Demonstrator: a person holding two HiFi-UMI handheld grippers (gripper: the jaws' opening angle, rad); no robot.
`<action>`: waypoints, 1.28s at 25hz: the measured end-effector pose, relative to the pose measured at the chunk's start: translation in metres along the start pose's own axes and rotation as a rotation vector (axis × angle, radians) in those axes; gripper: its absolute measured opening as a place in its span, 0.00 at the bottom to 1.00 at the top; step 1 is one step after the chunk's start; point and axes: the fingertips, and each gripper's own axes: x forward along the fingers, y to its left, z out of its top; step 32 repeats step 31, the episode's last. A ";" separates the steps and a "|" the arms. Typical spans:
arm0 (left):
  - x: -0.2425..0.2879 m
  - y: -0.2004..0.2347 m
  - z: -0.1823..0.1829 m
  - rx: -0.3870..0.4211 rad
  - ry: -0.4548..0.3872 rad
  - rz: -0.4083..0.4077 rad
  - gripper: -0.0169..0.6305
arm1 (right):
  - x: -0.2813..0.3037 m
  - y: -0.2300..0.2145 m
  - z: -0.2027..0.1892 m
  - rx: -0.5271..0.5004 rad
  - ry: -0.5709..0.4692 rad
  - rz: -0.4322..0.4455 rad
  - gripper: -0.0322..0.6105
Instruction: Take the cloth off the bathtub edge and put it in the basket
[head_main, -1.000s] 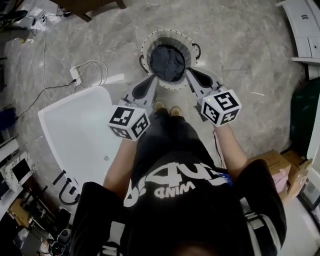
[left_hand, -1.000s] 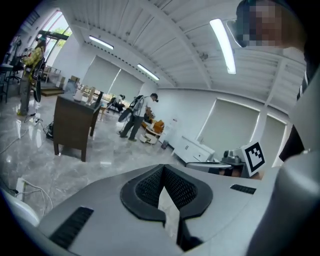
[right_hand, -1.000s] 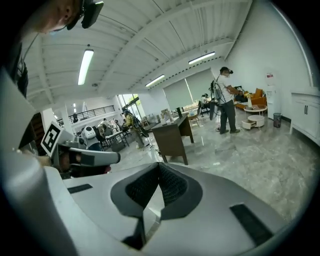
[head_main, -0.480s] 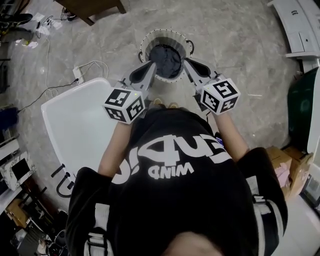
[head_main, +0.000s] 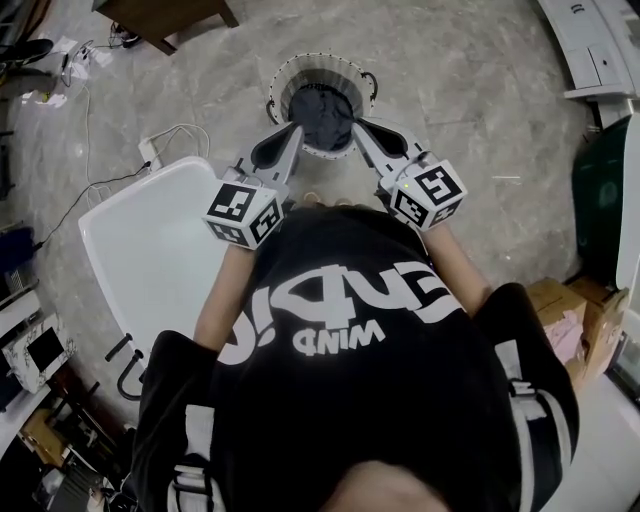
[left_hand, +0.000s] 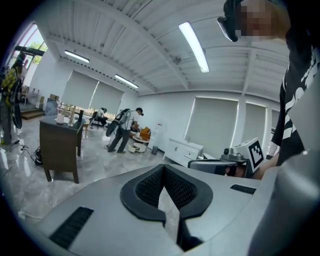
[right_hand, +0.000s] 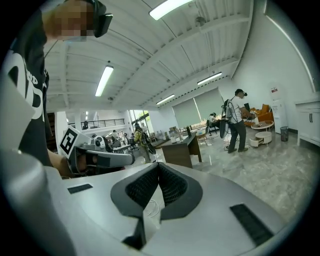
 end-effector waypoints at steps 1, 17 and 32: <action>0.001 -0.001 0.001 0.003 -0.002 0.002 0.05 | -0.001 0.000 0.002 -0.001 -0.008 -0.003 0.07; -0.005 0.001 0.000 -0.009 -0.010 0.044 0.05 | -0.001 0.006 0.009 -0.043 -0.029 -0.035 0.07; -0.010 -0.009 -0.004 -0.018 -0.016 0.079 0.05 | -0.008 0.008 0.011 -0.054 -0.040 -0.029 0.07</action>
